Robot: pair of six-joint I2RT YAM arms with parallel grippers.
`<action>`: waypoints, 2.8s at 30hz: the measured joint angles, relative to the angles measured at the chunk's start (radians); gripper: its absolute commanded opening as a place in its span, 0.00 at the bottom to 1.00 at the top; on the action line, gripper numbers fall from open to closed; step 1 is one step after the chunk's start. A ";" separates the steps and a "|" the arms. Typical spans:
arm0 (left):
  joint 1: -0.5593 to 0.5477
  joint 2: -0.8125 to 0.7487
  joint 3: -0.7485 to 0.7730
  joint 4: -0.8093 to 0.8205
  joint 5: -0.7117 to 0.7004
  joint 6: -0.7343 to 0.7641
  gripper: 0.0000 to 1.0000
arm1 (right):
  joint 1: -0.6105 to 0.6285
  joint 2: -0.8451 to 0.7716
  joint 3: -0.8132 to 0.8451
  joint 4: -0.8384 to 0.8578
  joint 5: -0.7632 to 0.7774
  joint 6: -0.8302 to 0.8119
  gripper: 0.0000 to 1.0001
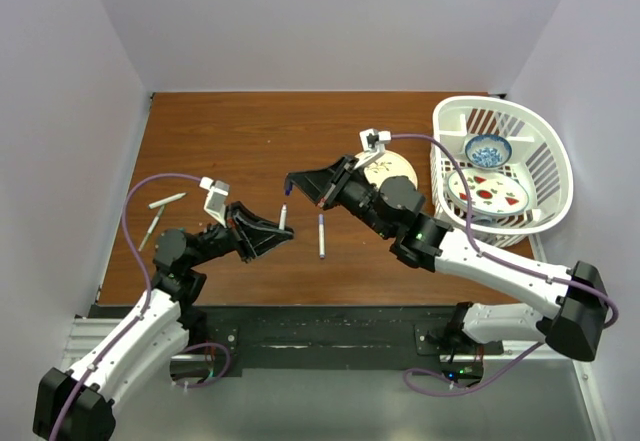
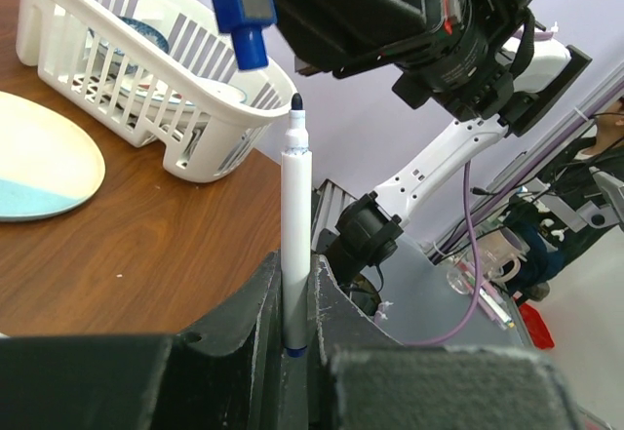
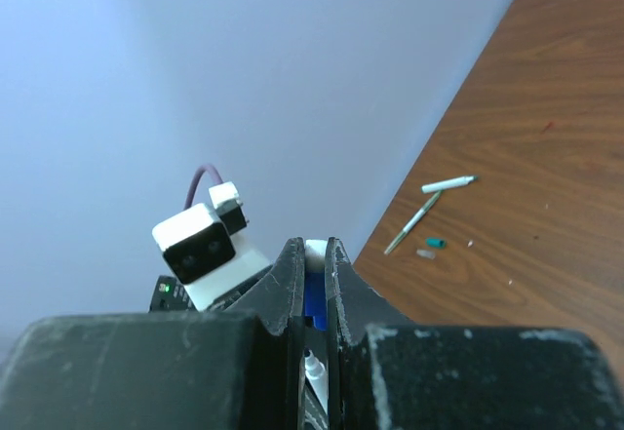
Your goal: Insert the pens into the pen caps
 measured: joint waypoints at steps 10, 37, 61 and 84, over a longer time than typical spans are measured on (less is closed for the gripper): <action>0.000 0.006 0.000 0.001 0.002 -0.005 0.00 | 0.000 0.028 -0.026 0.049 -0.043 0.040 0.00; 0.000 0.002 0.000 -0.008 0.001 0.005 0.00 | 0.000 -0.012 -0.079 0.051 -0.065 0.032 0.00; 0.000 -0.005 -0.007 -0.008 0.001 0.013 0.00 | 0.000 -0.029 -0.066 0.035 -0.066 0.006 0.00; 0.000 -0.005 -0.009 -0.008 0.001 0.013 0.00 | 0.000 -0.027 -0.027 0.035 -0.067 -0.005 0.00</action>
